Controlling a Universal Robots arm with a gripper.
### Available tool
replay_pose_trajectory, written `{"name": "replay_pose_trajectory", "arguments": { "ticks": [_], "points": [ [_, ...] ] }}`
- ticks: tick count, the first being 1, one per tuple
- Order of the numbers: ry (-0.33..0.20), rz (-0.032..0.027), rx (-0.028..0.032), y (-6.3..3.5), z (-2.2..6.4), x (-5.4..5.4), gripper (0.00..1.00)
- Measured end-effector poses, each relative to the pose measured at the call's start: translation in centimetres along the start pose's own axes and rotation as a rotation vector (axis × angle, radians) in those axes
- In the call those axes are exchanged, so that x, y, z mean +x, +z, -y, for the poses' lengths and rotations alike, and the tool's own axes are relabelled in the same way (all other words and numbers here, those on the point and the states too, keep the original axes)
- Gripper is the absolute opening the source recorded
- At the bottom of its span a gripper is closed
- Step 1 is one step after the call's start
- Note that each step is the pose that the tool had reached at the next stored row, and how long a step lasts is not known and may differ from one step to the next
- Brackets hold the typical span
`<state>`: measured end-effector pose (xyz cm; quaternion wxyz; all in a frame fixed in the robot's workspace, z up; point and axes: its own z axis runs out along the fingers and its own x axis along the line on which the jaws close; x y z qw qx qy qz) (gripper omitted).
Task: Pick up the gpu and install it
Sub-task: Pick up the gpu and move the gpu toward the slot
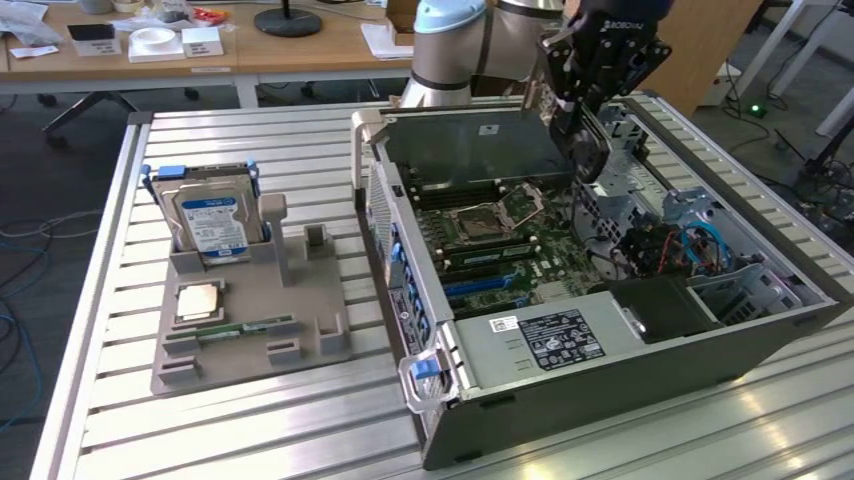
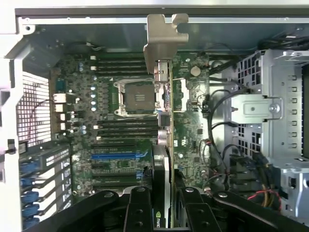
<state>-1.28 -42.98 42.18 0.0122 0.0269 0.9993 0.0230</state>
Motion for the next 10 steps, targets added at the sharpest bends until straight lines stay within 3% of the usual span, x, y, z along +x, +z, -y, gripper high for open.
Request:
{"name": "replay_pose_trajectory", "arguments": {
  "ticks": [10],
  "points": [
    [0.000,0.0000,-0.0006,0.09,-0.19,-3.2,0.27]
  ]
}}
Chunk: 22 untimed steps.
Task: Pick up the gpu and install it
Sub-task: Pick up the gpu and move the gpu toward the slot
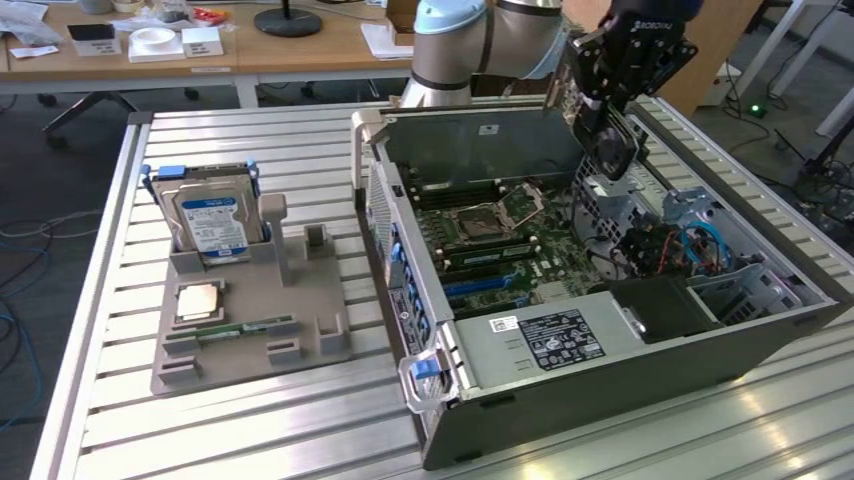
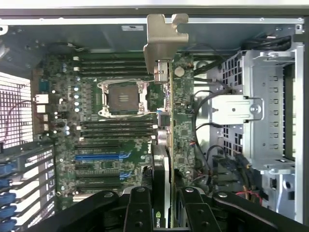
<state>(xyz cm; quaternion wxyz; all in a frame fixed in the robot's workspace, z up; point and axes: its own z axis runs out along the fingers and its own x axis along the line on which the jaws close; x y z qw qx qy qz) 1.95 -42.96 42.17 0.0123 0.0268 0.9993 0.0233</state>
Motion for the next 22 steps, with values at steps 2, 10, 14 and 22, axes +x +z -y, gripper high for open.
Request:
{"name": "replay_pose_trajectory", "arguments": {
  "ticks": [2,10,14,22],
  "points": [
    [0.000,-0.0001,0.0000,0.01,-0.03,-0.6,0.27],
    [0.000,-0.0001,-0.0010,0.05,-0.13,-2.3,0.27],
    [0.000,-0.0001,-0.0011,0.05,-0.12,-2.3,0.27],
    [0.000,-0.0001,-0.0019,0.06,-0.13,-2.5,0.27]
  ]
}}
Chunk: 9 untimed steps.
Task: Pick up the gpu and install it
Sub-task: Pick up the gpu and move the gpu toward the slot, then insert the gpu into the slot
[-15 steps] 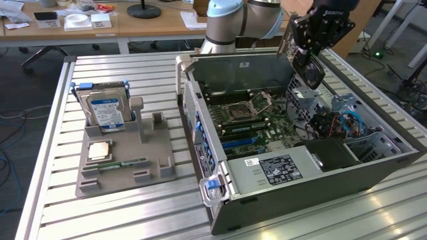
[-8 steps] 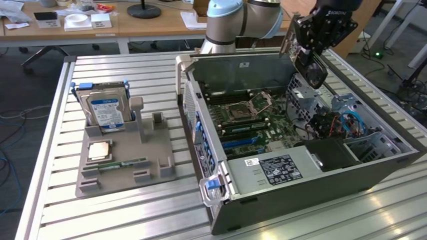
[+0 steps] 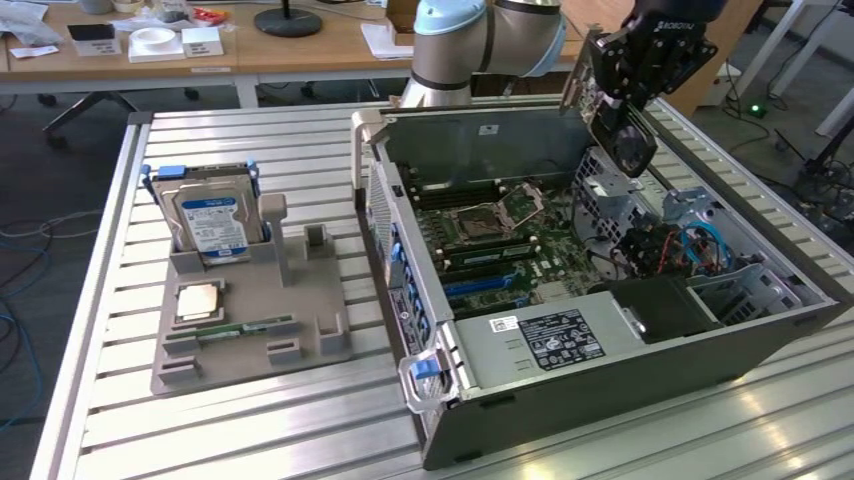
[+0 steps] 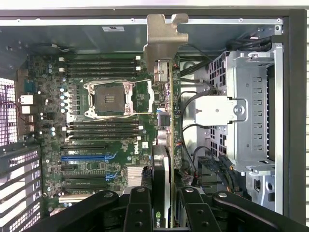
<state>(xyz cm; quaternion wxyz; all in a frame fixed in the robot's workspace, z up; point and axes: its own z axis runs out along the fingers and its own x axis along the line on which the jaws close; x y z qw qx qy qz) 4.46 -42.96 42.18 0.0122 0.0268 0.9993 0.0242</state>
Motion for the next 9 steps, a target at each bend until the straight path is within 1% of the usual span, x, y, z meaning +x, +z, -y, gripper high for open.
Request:
{"name": "replay_pose_trajectory", "arguments": {
  "ticks": [9],
  "points": [
    [0.000,0.0000,0.0000,0.00,0.00,0.00,0.27]
  ]
}}
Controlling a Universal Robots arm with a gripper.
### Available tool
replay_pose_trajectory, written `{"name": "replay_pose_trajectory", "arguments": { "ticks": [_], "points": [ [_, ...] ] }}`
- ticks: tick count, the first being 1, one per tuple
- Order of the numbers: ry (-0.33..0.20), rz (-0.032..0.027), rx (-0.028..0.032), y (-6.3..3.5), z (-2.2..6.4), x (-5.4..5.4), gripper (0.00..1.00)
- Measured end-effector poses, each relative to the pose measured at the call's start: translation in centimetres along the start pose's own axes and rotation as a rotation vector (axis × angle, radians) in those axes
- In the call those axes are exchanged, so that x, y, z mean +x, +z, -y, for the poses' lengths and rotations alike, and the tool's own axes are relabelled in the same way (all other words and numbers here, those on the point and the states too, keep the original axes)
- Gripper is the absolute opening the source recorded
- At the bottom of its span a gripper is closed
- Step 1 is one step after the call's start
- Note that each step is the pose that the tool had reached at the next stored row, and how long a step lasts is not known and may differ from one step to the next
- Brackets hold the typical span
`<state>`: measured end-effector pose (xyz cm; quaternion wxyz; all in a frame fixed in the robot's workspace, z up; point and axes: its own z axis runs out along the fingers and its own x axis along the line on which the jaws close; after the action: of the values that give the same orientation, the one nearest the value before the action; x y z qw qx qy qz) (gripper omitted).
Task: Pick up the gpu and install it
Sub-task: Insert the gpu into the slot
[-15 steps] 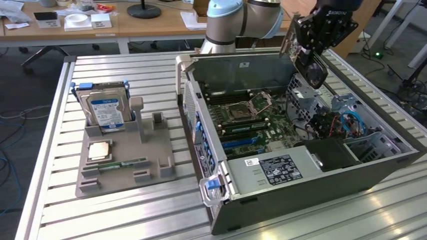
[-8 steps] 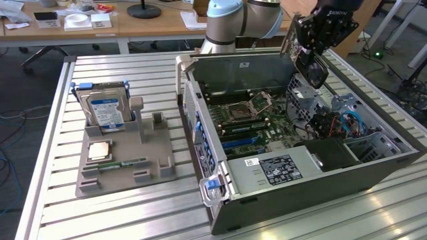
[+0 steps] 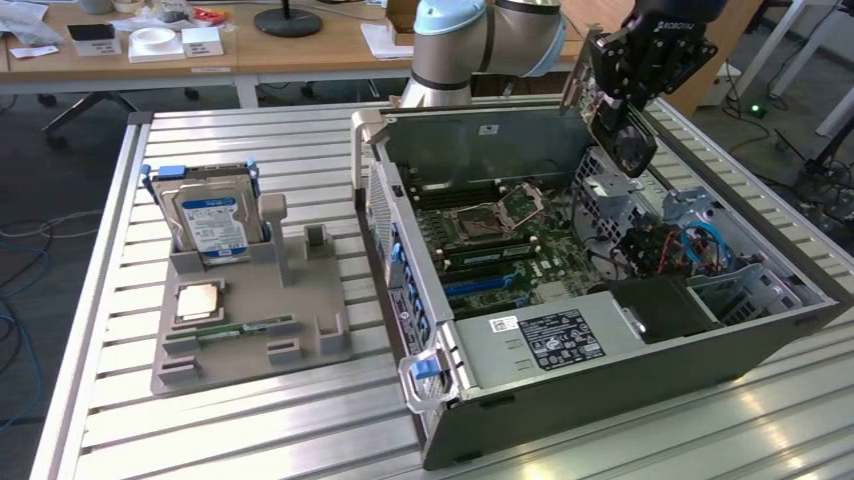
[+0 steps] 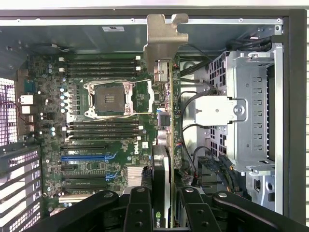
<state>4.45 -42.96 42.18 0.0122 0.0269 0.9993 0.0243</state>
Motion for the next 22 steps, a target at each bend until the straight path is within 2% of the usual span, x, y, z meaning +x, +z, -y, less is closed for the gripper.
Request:
{"name": "replay_pose_trajectory", "arguments": {
  "ticks": [10,17,22],
  "points": [
    [-0.023,-0.0011,-0.0005,0.00,0.00,0.00,0.27],
    [-0.102,-0.0050,-0.0024,0.02,0.00,0.00,0.27],
    [-0.187,-0.0092,-0.0027,0.02,0.01,0.00,0.27]
  ]
}}
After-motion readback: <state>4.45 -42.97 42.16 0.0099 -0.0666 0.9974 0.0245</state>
